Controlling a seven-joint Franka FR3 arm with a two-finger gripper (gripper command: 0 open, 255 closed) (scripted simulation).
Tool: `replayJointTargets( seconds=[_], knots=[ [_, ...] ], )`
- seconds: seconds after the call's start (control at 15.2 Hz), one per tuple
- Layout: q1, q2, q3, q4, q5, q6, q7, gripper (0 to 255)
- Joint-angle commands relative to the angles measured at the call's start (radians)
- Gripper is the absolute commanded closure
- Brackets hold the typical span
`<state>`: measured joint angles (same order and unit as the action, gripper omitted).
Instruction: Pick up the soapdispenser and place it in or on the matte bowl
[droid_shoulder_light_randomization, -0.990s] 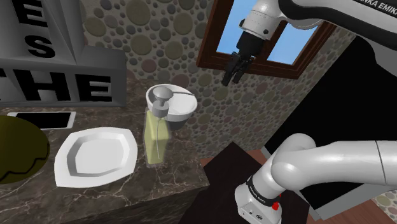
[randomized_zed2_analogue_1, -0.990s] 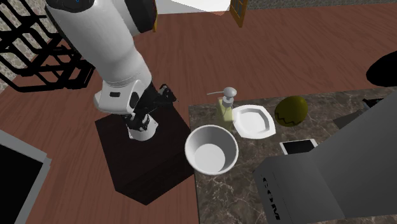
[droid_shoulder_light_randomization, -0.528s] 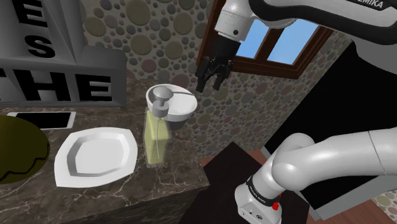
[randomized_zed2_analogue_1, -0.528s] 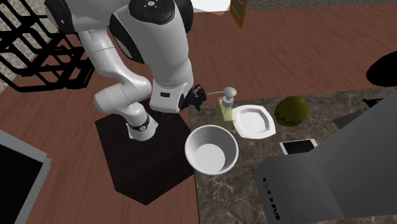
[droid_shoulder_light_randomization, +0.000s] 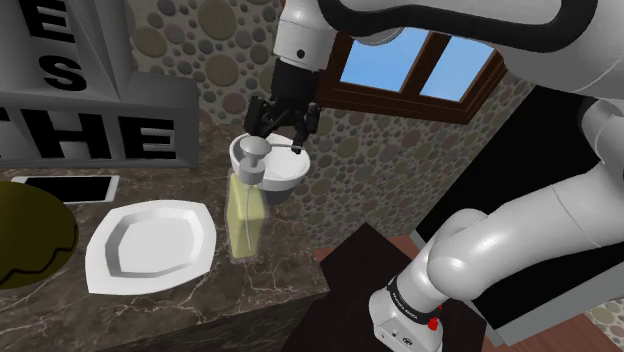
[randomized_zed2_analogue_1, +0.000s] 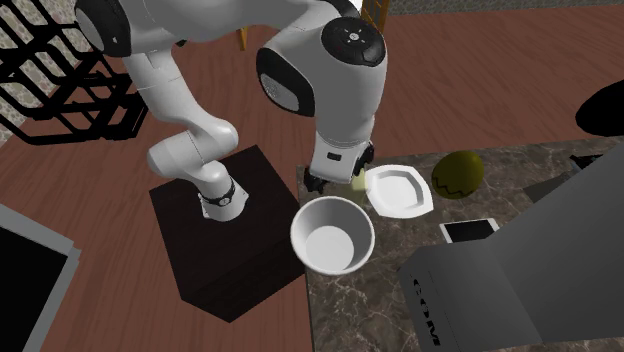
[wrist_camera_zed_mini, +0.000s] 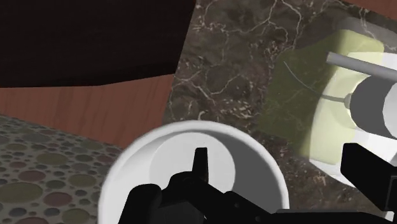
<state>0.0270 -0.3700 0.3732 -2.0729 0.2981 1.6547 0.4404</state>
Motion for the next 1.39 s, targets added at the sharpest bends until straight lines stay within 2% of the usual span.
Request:
replayJointTargets(
  seconds=[0.0, 0.2, 0.73, 1.19, 1.25, 1.32],
  knots=[
    [0.005, 0.066, 0.042, 0.042, 0.0, 0.018, 0.07, 0],
    [0.012, 0.17, 0.091, 0.114, -0.017, 0.038, 0.161, 0],
    [0.022, 0.167, 0.106, 0.013, -0.006, 0.138, 0.155, 0],
    [0.023, 0.167, 0.106, 0.013, -0.006, 0.138, 0.155, 0],
    [0.023, 0.167, 0.106, 0.012, -0.006, 0.138, 0.155, 255],
    [0.023, 0.167, 0.106, 0.013, -0.006, 0.138, 0.155, 255]
  ],
)
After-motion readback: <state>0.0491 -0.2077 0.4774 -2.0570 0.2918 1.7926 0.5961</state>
